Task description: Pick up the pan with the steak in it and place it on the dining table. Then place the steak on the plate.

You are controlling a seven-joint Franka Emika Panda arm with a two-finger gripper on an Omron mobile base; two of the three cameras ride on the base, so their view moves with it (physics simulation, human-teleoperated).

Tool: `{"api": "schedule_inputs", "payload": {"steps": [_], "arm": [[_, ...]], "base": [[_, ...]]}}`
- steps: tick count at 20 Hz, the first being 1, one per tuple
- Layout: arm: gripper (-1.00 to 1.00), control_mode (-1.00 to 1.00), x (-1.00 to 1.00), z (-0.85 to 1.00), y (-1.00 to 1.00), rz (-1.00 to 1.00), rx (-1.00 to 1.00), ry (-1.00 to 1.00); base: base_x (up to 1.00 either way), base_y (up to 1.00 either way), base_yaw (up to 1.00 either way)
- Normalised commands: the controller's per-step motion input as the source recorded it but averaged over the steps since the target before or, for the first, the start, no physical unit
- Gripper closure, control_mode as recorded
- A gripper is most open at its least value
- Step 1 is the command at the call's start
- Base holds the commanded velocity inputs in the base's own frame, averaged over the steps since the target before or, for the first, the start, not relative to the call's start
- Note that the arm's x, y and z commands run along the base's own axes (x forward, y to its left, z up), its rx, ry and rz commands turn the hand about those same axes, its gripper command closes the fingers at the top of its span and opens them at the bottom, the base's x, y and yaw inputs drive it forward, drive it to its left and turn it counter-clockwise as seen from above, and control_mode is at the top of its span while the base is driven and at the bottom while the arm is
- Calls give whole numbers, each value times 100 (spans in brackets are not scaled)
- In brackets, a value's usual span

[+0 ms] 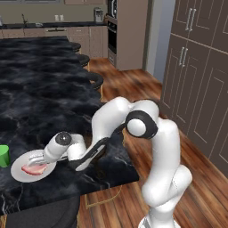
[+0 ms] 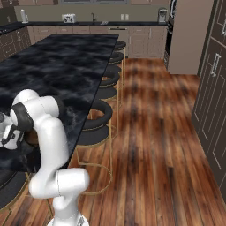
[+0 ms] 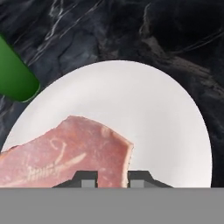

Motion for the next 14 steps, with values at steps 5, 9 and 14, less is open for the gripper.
{"api": "schedule_inputs", "payload": {"steps": [5, 9, 14], "arm": [[-100, -100, 7, 10, -1, -1, 1, 0], [-100, -100, 20, 55, -5, -2, 5, 6], [-100, -100, 25, 80, -3, 0, 7, 12]], "base": [[0, 0, 0], [0, 0, 0], [0, 0, 0]]}}
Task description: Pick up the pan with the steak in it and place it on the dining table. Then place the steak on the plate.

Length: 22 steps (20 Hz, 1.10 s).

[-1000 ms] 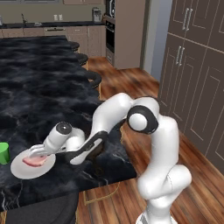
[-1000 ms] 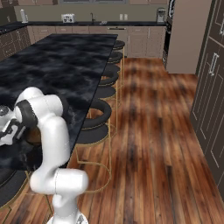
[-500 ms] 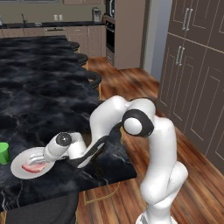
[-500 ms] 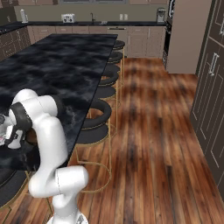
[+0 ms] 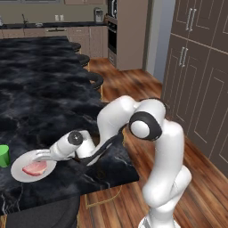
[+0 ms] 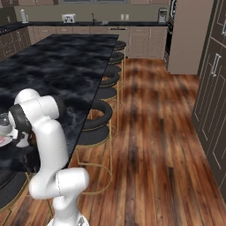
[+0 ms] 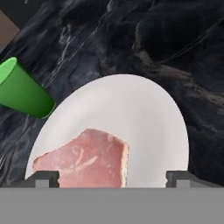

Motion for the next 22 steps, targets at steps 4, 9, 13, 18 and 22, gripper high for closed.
{"api": "schedule_inputs", "payload": {"steps": [4, 9, 13, 18, 22], "arm": [[-100, -100, 15, 98, -2, 0, 8, 17], [-100, -100, 4, 100, 0, 0, 7, 12], [-100, -100, 0, 100, 0, 2, 4, 6], [-100, -100, -2, 100, 7, 12, 0, 1], [-100, -100, -16, 100, 16, 17, -3, -5]], "base": [[0, 0, 0], [0, 0, 0], [0, 0, 0], [0, 0, 0], [0, 0, 0]]}}
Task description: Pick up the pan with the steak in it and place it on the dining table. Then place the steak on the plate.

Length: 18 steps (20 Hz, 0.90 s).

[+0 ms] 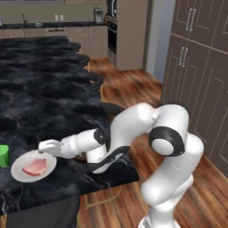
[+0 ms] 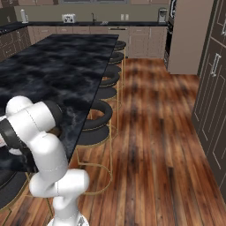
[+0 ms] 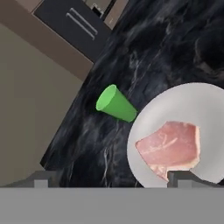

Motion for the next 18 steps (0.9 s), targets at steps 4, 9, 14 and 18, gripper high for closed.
{"api": "schedule_inputs", "payload": {"steps": [4, 9, 14, 18], "arm": [[-100, -100, -11, 100, 20, 17, -2, -8], [-100, -100, -8, 100, 20, 20, -1, -7], [-100, -100, -28, 100, 10, 17, 0, -8], [-100, -100, -72, 69, -26, 10, 4, -20]], "base": [[0, 0, 0], [0, 0, 0], [0, 0, 0], [0, 0, 0]]}}
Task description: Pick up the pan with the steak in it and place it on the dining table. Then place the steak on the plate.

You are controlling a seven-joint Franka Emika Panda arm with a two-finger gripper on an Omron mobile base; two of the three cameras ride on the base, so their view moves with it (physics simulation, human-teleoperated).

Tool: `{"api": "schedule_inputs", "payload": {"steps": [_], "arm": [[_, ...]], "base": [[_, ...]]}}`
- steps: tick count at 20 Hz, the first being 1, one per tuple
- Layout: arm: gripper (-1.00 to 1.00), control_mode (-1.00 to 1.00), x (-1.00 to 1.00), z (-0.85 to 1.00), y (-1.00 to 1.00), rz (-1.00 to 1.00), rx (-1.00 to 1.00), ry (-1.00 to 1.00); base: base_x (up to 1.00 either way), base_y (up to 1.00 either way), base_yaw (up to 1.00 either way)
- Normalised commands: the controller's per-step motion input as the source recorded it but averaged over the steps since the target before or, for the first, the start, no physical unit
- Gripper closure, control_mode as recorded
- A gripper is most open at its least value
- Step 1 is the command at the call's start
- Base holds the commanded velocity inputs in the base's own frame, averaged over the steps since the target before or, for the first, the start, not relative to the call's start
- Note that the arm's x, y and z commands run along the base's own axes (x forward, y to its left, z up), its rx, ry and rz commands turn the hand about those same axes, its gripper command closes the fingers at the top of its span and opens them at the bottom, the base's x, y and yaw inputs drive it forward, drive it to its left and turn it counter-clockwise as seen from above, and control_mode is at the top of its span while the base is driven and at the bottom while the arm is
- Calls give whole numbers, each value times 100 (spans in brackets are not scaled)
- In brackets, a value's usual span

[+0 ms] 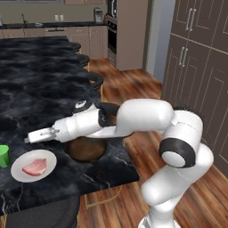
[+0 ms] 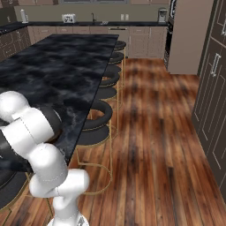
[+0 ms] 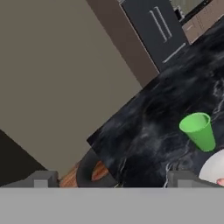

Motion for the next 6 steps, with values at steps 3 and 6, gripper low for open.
{"api": "schedule_inputs", "payload": {"steps": [3, 6], "arm": [[-100, -100, -74, 46, -44, 6, 9, -27], [-100, -100, -75, 36, -50, 3, 11, -27]], "base": [[0, 0, 0], [0, 0, 0]]}}
